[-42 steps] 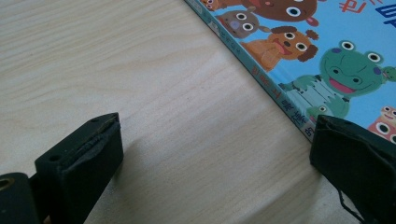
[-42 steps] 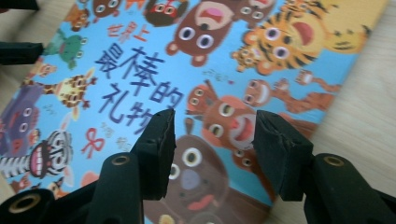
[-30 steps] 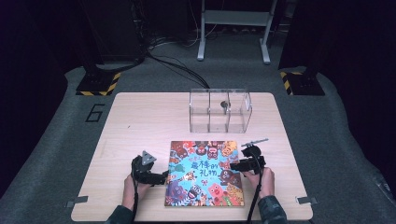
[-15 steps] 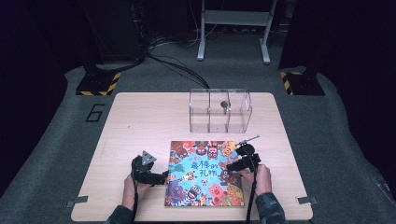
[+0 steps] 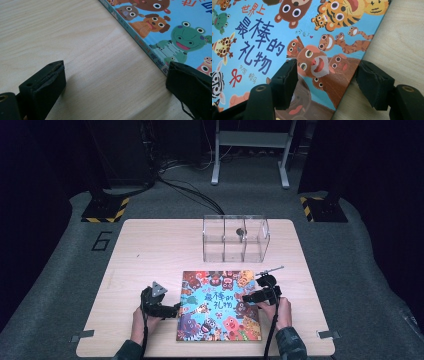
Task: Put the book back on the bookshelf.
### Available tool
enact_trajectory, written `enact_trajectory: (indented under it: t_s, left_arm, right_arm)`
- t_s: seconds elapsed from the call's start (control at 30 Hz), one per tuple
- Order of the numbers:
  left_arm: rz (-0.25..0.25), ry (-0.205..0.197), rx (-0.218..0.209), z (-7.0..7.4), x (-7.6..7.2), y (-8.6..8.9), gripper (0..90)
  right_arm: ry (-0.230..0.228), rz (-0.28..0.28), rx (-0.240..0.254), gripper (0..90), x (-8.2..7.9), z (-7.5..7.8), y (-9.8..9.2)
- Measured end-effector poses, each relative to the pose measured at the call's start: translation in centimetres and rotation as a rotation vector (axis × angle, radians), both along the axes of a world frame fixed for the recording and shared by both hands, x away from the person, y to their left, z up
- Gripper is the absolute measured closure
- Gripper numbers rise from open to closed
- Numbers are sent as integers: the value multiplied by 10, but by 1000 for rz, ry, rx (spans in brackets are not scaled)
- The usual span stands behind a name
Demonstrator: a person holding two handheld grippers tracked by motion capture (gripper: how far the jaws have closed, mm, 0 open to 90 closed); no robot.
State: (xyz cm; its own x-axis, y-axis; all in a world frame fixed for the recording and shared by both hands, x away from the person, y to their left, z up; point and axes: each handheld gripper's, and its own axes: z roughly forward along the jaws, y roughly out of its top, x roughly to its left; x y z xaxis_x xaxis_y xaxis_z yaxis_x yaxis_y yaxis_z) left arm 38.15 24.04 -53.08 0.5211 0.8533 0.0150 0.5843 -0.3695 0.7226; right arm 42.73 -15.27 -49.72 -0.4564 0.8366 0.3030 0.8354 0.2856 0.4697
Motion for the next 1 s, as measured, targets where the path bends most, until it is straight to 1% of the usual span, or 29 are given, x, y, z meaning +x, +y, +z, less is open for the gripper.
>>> enact_trajectory:
  t_s: [0.07, 0.1, 0.17, 0.3, 0.4, 0.43, 0.47, 0.5, 0.6, 0.63, 0.7, 0.83, 0.9, 0.97, 1.0]
  left_arm:
    - [0, 0, 0, 0, 0, 0, 26]
    - [0, 0, 0, 0, 0, 0, 26]
    - [0, 1, 0, 0, 0, 0, 26]
    - [0, 0, 0, 0, 0, 0, 26]
    - [0, 0, -2, 0, 0, 0, 27]
    - [1, 0, -2, 0, 0, 0, 27]
    - [-1, 0, 0, 0, 0, 0, 27]
    - [-1, 0, 0, 0, 0, 0, 27]
    - [0, 1, -1, 0, 0, 0, 27]
    - [-1, 0, -1, 0, 0, 0, 28]
    - [-1, 1, -1, 0, 0, 0, 28]
    - [-1, 1, -1, 0, 0, 0, 28]
    - [0, 0, -2, 0, 0, 0, 28]
    - [2, -2, -7, 0, 0, 0, 29]
    - [0, -3, -7, 0, 0, 0, 29]
  right_arm:
    - [-8, -2, -4, 338, -1, 1, 0]
    - [-3, -6, -4, 339, -1, 2, 0]
    - [-22, 0, 0, 341, -2, 3, -1]
    - [-36, 2, 21, 350, -4, 10, -3]
    - [-50, 6, 27, 350, -5, 15, -3]
    - [-41, -6, 35, 350, -6, 17, -3]
    - [-53, 3, 41, 350, -6, 19, -4]
    - [-50, -12, 59, 352, -7, 20, -5]
    - [-71, -26, 108, 362, -10, 24, -8]
    - [-72, -28, 116, 362, -11, 26, -9]
    - [-86, -22, 123, 364, -11, 28, -9]
    - [-99, -23, 133, 371, -12, 34, -8]
    - [-123, -12, 145, 379, -11, 36, -8]
    - [-129, -9, 152, 382, -10, 39, -8]
    - [-121, -19, 161, 382, -11, 41, -7]
